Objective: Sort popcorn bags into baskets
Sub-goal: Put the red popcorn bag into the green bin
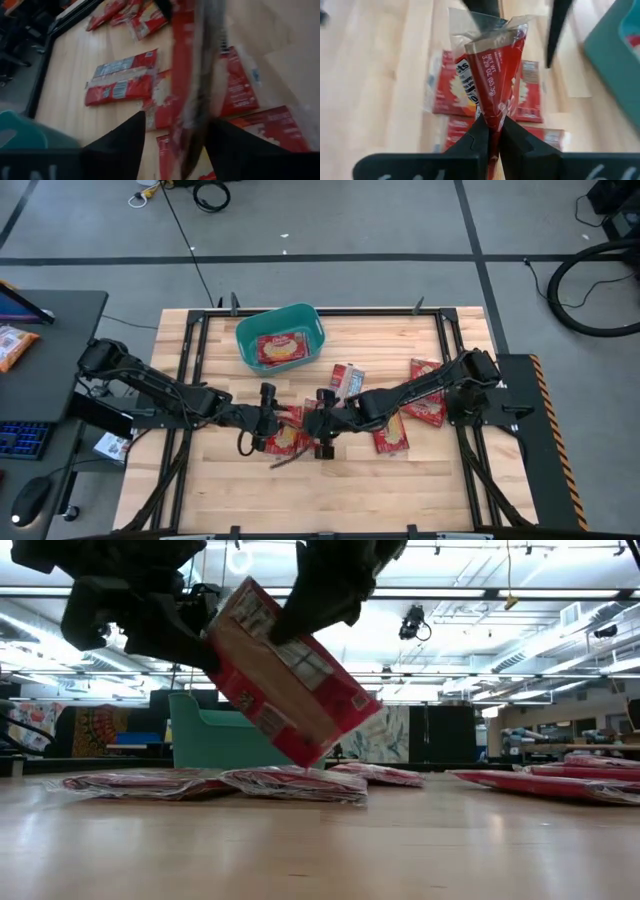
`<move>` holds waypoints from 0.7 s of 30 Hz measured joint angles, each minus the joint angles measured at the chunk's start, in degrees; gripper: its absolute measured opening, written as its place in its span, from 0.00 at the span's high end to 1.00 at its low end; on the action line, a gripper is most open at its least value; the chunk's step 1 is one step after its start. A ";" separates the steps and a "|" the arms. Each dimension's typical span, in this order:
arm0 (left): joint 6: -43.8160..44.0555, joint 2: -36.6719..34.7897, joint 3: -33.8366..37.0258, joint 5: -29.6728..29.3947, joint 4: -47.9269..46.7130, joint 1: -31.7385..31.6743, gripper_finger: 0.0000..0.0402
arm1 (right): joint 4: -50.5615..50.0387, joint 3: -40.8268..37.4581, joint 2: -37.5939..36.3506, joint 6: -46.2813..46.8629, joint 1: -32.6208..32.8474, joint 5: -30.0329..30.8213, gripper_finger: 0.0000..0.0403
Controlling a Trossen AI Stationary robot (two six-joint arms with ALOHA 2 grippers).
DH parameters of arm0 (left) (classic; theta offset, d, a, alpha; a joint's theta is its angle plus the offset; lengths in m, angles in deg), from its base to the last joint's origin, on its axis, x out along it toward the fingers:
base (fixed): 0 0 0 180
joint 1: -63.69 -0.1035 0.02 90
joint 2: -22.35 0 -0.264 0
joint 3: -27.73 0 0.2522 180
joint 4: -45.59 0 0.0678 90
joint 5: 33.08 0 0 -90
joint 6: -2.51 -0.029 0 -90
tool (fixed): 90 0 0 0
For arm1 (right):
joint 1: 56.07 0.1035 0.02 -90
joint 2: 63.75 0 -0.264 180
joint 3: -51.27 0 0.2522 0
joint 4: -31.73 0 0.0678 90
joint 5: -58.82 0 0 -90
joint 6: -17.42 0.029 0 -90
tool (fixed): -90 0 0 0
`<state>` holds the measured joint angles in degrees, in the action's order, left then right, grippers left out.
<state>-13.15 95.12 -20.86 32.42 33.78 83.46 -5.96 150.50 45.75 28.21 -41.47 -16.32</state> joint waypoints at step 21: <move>0.25 -2.97 -0.02 0.82 -1.78 -0.01 0.92 | -2.63 0.02 -5.57 2.98 -3.77 -9.14 0.72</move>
<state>-12.91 92.15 -20.88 33.25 31.99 83.44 -8.58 150.52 40.18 31.19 -45.24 -25.46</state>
